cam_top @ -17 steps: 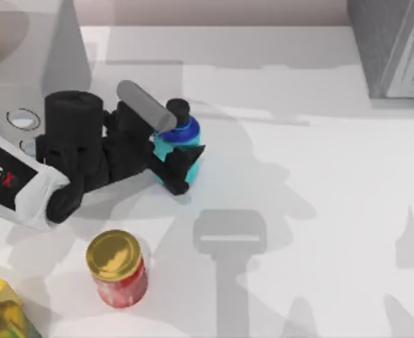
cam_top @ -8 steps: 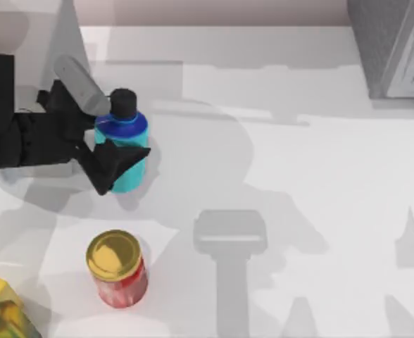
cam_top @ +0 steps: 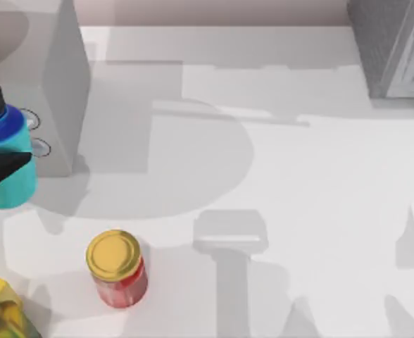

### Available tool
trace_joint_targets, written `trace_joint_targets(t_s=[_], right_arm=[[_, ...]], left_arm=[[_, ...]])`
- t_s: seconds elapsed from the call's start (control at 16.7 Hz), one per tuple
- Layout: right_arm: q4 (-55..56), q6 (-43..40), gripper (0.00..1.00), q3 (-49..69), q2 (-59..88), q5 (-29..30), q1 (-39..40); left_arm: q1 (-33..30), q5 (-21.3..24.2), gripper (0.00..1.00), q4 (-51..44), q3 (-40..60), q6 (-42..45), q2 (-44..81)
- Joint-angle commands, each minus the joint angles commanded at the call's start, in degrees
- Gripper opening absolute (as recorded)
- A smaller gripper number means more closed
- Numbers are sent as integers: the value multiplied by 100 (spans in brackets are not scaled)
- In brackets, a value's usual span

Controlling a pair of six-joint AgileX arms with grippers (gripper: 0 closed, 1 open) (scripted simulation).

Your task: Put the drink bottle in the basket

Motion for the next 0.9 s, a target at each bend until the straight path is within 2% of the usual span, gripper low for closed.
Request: trace_joint_targets(t_s=[0.24,0.42,0.54,0.9], right_arm=[[0,0,100,0,0,0,0],[0,0,100,0,0,0,0],[0,0,100,0,0,0,0],[0,0,100,0,0,0,0]], left_arm=[[1175,570,0,-1690,109,942,-849],[1753,832,0,-2458,157,1408,-1242],[1922,908,0,-2673,172,1549,-1358],[1904,894,0,-2673,167,1553,-1340]])
